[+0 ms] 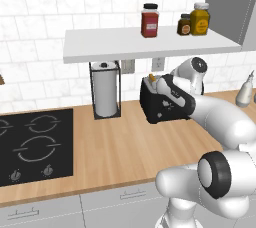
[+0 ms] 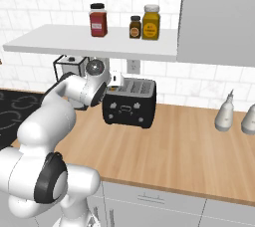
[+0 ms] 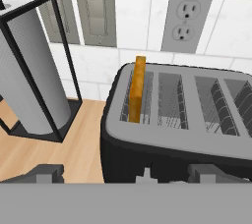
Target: Start the toaster. Once the lever pops up, take the bread to the plate on the dining counter.
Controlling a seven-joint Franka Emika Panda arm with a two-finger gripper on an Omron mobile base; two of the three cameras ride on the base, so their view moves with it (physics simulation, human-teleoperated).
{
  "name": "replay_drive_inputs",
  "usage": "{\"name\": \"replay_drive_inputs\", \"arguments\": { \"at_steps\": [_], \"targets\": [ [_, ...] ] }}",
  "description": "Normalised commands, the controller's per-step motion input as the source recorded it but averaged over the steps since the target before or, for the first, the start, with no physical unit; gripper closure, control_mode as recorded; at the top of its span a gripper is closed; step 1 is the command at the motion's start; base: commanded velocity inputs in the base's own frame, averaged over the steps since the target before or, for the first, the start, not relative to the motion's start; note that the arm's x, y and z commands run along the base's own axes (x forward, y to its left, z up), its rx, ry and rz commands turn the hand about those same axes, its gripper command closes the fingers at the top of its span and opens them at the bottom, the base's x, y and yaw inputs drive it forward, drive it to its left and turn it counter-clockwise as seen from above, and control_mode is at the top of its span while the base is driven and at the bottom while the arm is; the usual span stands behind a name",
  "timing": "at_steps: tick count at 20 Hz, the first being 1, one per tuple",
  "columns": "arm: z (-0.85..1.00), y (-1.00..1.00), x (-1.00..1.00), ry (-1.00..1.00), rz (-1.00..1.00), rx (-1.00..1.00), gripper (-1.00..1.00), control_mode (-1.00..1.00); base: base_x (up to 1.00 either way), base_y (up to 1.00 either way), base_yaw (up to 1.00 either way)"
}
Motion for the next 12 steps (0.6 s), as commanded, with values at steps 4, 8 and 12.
{"name": "replay_drive_inputs", "arguments": {
  "at_steps": [4,8,12],
  "targets": [
    [-0.09,0.00,0.00,0.01,-0.01,0.00,-1.00,-1.00,0.00,0.00,0.00],
    [-0.06,0.00,0.00,0.05,-0.12,0.00,-1.00,-1.00,0.00,0.00,0.00],
    [0.00,0.00,0.00,0.00,-0.12,0.01,-1.00,-1.00,0.00,0.00,0.00]
  ]
}}
